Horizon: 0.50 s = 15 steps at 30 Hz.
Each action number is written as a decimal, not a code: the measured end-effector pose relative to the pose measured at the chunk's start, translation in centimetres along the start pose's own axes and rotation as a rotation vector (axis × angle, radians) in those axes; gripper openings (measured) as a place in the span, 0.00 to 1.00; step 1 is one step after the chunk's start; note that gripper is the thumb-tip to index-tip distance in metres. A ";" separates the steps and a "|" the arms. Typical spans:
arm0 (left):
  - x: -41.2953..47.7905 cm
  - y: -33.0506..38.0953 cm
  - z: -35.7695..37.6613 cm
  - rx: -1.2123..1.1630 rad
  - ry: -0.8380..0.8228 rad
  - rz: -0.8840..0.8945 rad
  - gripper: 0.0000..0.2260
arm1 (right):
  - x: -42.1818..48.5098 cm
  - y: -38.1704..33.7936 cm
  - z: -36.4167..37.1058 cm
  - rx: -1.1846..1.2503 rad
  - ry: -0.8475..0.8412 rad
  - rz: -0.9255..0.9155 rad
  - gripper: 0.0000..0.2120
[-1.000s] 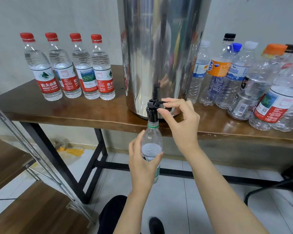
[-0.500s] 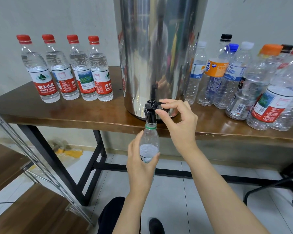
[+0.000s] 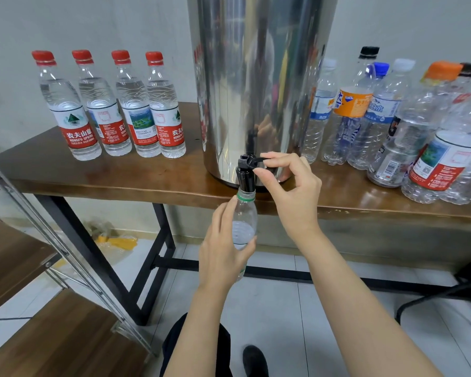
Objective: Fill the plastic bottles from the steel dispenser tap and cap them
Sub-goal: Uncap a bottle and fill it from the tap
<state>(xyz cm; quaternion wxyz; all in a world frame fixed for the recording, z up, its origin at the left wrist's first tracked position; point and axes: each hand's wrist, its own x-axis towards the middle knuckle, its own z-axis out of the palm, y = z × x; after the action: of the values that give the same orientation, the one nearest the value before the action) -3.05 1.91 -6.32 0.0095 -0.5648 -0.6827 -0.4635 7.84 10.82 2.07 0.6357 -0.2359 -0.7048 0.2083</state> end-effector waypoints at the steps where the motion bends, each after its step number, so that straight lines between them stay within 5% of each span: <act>1: 0.1 -0.1 -0.1 0.006 -0.004 0.009 0.40 | 0.0 0.0 0.0 0.003 0.003 0.002 0.06; 15: -1.1 1.1 0.8 -0.157 0.018 -0.110 0.40 | -0.1 0.1 0.0 0.015 0.002 0.005 0.06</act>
<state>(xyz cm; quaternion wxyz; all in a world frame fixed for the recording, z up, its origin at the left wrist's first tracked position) -1.37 1.52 -6.74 -0.0541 -0.5213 -0.6741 -0.5205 7.85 10.85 1.95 0.6377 -0.2334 -0.7019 0.2151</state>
